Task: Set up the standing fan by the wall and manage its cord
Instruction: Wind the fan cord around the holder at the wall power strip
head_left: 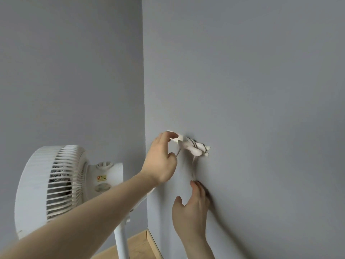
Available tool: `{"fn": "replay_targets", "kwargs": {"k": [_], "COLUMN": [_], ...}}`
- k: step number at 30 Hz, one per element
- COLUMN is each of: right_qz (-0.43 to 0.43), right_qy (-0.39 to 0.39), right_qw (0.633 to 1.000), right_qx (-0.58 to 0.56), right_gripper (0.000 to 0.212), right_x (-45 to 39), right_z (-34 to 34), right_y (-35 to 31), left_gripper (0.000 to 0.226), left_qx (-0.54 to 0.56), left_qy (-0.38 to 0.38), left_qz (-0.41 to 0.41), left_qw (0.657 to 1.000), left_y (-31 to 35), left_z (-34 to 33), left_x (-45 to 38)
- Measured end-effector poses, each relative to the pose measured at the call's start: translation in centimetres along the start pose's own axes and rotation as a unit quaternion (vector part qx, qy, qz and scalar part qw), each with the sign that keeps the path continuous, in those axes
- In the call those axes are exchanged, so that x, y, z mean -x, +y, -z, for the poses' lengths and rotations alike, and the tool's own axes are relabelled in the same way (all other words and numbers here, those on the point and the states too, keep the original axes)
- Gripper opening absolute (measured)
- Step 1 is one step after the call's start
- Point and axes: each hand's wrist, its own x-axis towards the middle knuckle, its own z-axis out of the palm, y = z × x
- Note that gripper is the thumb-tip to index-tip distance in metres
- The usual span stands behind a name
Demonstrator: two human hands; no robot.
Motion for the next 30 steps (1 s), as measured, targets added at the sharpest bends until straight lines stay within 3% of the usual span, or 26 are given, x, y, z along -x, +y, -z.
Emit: {"fn": "replay_targets", "kwargs": {"k": [2, 6, 10, 19, 22, 28, 30], "right_qz": [-0.006, -0.052, -0.058, -0.058, -0.063, -0.044, -0.053], "right_qy": [-0.010, -0.059, -0.100, -0.162, -0.171, -0.118, -0.097], "right_qw": [1.000, 0.988, 0.975, 0.960, 0.962, 0.978, 0.981], "right_qx": [-0.023, -0.135, -0.192, -0.220, -0.206, -0.167, -0.157], "right_gripper": [0.063, 0.060, 0.060, 0.048, 0.060, 0.049, 0.051], "right_x": [-0.3, -0.8, -1.2, -1.6, -1.0, -0.6, -0.6], "right_z": [-0.5, -0.9, -1.4, -1.4, -0.3, 2.4, 3.0], "right_y": [-0.2, -1.7, -2.6, -3.6, -3.1, -1.4, -0.9], "left_gripper": [0.053, 0.044, 0.036, 0.050, 0.055, 0.055, 0.054], "left_qx": [0.026, 0.106, 0.157, 0.266, 0.298, 0.317, 0.300], "left_qy": [0.038, -0.017, -0.053, -0.262, -0.327, -0.319, -0.296], "left_qz": [0.091, 0.279, 0.356, 0.380, 0.373, 0.381, 0.381], "left_qw": [0.995, 0.954, 0.920, 0.846, 0.816, 0.807, 0.823], "left_y": [-1.3, -5.3, -7.7, -10.4, -10.9, -9.4, -8.6], "left_z": [0.0, -0.5, -0.8, -1.6, -1.8, -1.5, -1.4], "left_x": [0.0, 0.3, 0.7, 0.3, 0.2, 0.2, 0.2]}}
